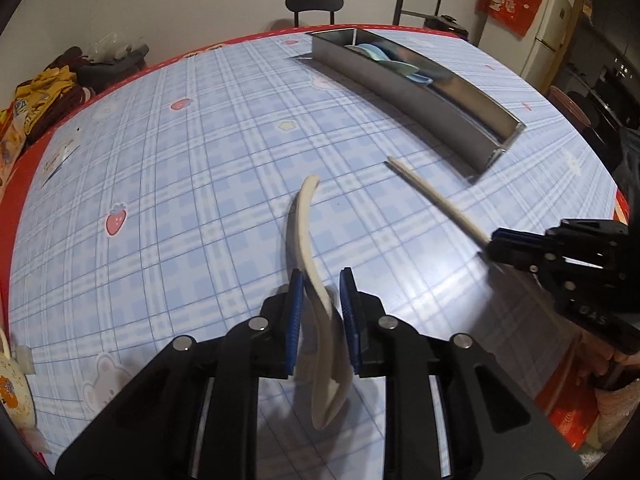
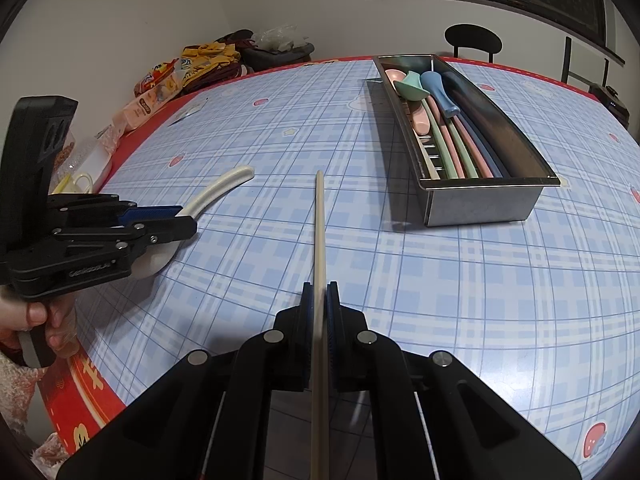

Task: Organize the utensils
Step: 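Lift the cream spoon with the left tool while the right holds the chopstick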

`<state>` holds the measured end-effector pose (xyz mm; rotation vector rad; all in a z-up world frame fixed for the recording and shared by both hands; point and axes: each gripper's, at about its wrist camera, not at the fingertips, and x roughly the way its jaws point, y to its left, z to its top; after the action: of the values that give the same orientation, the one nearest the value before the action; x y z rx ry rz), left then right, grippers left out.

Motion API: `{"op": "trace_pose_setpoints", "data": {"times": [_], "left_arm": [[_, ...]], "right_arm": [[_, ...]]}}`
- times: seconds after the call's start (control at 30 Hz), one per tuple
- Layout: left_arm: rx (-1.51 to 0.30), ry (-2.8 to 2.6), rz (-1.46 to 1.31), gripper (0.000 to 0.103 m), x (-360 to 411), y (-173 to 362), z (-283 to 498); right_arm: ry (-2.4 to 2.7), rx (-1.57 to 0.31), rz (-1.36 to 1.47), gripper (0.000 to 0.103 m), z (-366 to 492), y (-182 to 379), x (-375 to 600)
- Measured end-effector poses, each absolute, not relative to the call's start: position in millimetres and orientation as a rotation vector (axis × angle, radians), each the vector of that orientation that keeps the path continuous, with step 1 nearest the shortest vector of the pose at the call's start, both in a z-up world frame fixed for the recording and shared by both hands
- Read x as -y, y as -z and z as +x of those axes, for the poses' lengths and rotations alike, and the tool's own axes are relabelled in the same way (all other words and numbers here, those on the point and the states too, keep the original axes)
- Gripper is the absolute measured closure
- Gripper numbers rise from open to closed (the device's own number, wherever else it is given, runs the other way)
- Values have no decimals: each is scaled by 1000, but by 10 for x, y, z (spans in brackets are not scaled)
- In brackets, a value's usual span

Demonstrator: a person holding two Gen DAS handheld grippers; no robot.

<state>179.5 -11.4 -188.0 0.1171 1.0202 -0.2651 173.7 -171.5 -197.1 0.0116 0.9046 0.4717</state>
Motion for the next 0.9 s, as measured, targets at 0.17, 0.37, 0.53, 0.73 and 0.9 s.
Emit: {"op": "trace_pose_setpoints", "data": {"times": [0.17, 0.37, 0.53, 0.73, 0.9], "left_arm": [[-1009, 245, 88, 84, 13, 1943, 1846], [-970, 255, 18, 85, -55, 1967, 1783], [-932, 263, -32, 86, -106, 1994, 1731], [-910, 245, 13, 86, -30, 2001, 1702], [-895, 238, -19, 88, -71, 1993, 1674]], "right_arm": [[-471, -905, 11, 96, 1738, 1972, 1714], [-467, -903, 1, 96, 1729, 1974, 1696], [-441, -893, -57, 96, 1698, 1965, 1611], [-387, -867, -184, 96, 1645, 1963, 1423], [-387, -869, -186, 95, 1669, 1958, 1394]]}}
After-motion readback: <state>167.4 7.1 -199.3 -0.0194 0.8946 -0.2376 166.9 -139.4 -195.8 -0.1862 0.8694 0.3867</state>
